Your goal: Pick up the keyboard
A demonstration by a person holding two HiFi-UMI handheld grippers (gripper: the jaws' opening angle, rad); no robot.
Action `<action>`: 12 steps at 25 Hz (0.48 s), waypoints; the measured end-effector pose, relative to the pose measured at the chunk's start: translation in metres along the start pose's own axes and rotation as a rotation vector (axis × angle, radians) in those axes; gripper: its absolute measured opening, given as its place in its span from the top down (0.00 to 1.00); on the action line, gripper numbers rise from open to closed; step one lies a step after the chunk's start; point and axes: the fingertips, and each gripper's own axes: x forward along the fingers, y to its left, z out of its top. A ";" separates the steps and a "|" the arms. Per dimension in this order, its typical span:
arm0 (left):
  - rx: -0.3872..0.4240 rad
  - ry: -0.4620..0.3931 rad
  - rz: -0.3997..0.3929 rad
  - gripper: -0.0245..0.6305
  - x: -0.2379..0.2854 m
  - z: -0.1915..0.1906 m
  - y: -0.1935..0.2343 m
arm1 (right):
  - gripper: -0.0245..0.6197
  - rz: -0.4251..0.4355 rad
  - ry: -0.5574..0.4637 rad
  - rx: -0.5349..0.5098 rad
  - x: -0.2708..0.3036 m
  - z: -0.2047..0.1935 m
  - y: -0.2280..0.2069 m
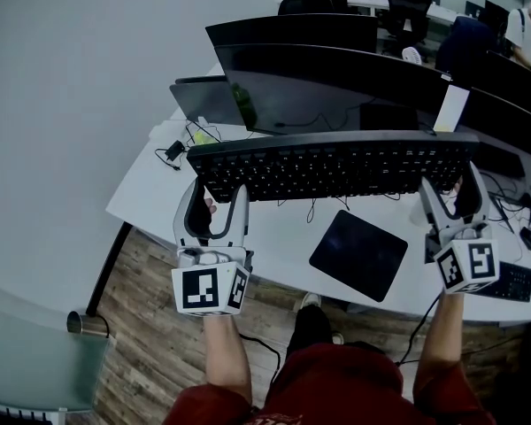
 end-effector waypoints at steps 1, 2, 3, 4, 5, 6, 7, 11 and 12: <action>0.000 0.000 0.000 0.54 0.000 0.000 0.000 | 0.34 0.000 0.000 0.000 0.000 0.000 0.000; 0.000 0.000 0.000 0.54 0.000 0.000 0.000 | 0.34 0.000 -0.001 0.000 0.000 0.000 0.000; 0.000 0.000 0.000 0.54 0.000 0.000 0.000 | 0.34 0.000 -0.001 0.000 0.000 0.000 0.000; -0.001 -0.001 0.000 0.54 0.000 0.000 0.000 | 0.34 0.000 -0.001 -0.001 0.000 0.000 0.000; -0.001 -0.001 0.000 0.54 0.000 0.000 0.000 | 0.34 0.000 -0.001 -0.002 0.000 0.000 0.000; -0.001 -0.001 0.000 0.54 0.000 0.000 0.000 | 0.34 0.000 -0.002 -0.003 0.000 0.001 0.000; -0.001 -0.003 0.000 0.54 0.000 0.000 0.000 | 0.34 0.000 -0.003 -0.004 0.000 0.001 0.000; -0.003 -0.002 -0.002 0.54 0.000 -0.001 0.000 | 0.34 0.000 -0.005 -0.005 0.000 0.001 0.000; -0.004 -0.001 -0.003 0.54 0.001 -0.001 0.000 | 0.34 0.000 -0.003 -0.005 0.000 0.001 0.001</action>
